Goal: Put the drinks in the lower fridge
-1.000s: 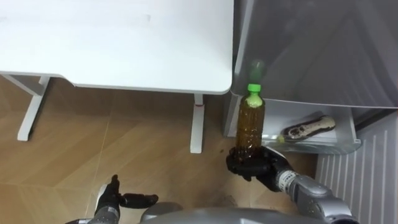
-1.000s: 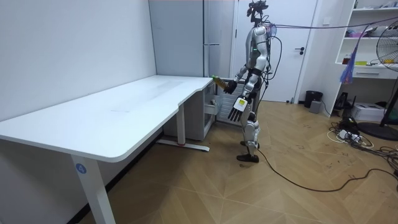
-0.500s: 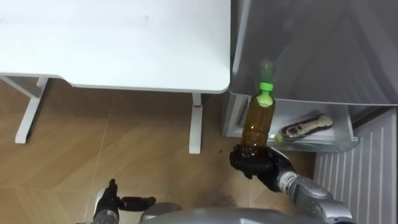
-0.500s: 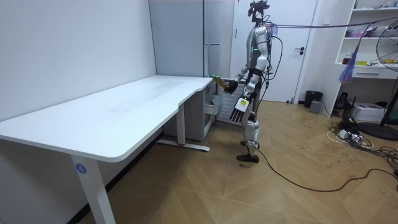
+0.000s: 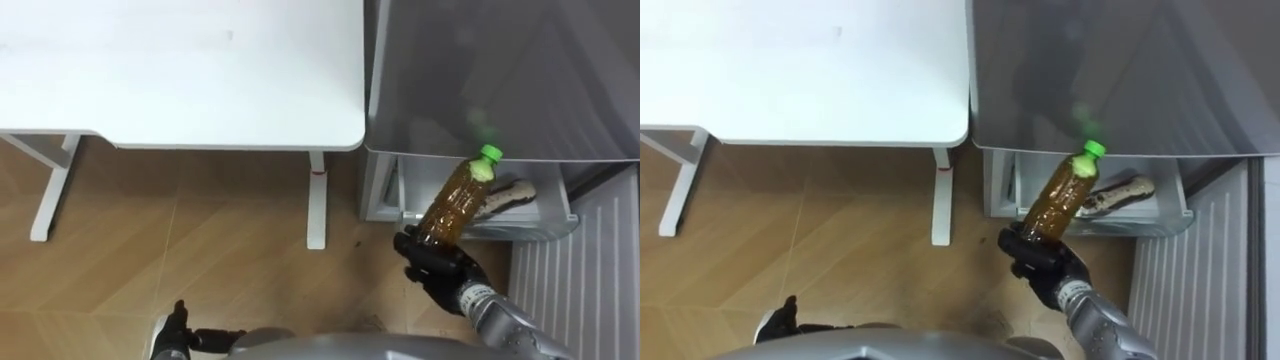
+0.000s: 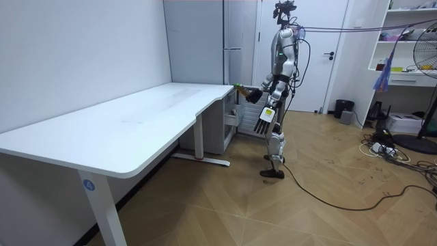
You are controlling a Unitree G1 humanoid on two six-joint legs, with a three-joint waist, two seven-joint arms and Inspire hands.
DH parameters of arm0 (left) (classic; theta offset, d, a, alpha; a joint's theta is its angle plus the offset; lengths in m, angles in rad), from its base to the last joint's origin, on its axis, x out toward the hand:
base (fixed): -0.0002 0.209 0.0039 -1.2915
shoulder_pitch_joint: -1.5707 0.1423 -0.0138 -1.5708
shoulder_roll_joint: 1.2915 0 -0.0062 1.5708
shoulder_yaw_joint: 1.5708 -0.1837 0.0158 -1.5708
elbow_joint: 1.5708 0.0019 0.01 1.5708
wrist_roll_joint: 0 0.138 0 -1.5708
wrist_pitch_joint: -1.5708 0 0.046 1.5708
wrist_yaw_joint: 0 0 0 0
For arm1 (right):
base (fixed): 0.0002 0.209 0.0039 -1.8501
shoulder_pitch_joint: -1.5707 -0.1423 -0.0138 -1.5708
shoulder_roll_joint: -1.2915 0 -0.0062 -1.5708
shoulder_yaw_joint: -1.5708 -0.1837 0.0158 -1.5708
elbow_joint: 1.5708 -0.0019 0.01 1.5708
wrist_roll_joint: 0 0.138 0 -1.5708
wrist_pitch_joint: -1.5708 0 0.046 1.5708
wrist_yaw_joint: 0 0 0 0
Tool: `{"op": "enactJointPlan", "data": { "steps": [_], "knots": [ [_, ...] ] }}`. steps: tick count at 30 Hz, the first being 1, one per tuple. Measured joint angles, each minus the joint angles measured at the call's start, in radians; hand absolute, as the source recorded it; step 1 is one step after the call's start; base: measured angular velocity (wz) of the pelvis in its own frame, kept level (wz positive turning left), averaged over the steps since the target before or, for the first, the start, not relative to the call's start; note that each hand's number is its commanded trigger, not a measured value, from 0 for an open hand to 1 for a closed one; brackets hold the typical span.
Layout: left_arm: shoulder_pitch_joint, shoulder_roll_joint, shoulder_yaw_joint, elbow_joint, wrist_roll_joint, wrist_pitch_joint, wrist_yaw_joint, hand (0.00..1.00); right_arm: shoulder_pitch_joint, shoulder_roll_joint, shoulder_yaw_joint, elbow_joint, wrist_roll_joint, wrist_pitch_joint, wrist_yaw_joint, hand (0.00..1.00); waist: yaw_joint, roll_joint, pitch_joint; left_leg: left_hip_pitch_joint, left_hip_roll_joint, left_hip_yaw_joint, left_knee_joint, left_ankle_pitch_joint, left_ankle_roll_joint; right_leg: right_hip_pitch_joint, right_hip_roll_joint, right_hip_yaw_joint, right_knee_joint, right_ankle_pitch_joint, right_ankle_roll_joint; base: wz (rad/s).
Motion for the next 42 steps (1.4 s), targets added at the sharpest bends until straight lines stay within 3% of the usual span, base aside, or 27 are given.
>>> {"op": "enactJointPlan", "data": {
  "steps": [6,14,30,34,37,42],
  "knots": [
    [0.003,-0.001,0.000,0.005,-0.011,0.002,0.005,0.00,-0.007,0.000,-0.002,0.041,0.261,-0.006,-0.043,1.00,-0.002,-0.004,-0.0025,0.005,0.001,0.008,-0.003,0.000,0.000,0.000,0.000,0.005,0.000,0.000,0.000,0.00],
    [0.000,-0.010,0.019,0.034,-0.010,0.020,0.014,0.00,0.003,0.003,-0.002,0.049,0.380,-0.006,-0.055,1.00,-0.002,-0.003,-0.0107,0.012,0.002,0.011,-0.001,0.000,0.000,0.005,0.000,0.006,0.001,0.000,0.000,0.00],
    [0.057,-0.013,0.033,0.051,0.051,0.070,0.018,0.00,0.008,0.021,-0.012,0.089,0.553,-0.007,-0.056,1.00,0.001,0.003,-0.0059,0.017,0.004,0.009,0.001,-0.001,0.000,0.004,0.001,0.003,0.015,0.000,0.000,0.00],
    [0.063,-0.014,0.033,0.050,0.066,0.103,0.016,0.00,0.006,0.024,-0.032,0.096,0.572,-0.010,-0.056,1.00,0.003,0.010,-0.0067,0.010,0.003,0.007,0.004,-0.001,0.000,-0.001,0.001,0.004,0.013,0.000,0.000,0.00],
    [0.060,-0.013,0.033,0.049,0.088,0.108,0.011,0.00,-0.033,0.022,-0.044,0.151,0.579,-0.011,-0.057,1.00,0.002,0.011,-0.0041,-0.004,0.002,0.006,0.015,-0.001,0.000,-0.005,0.000,0.002,0.012,0.000,0.000,0.03],
    [0.047,-0.013,0.029,0.050,0.087,0.109,-0.004,0.00,-0.081,0.014,-0.044,0.199,0.590,-0.011,-0.057,1.00,0.002,0.019,-0.0064,-0.022,0.002,0.004,0.021,-0.001,0.000,-0.021,0.000,-0.001,0.013,0.000,0.000,0.03]
  ]
}}
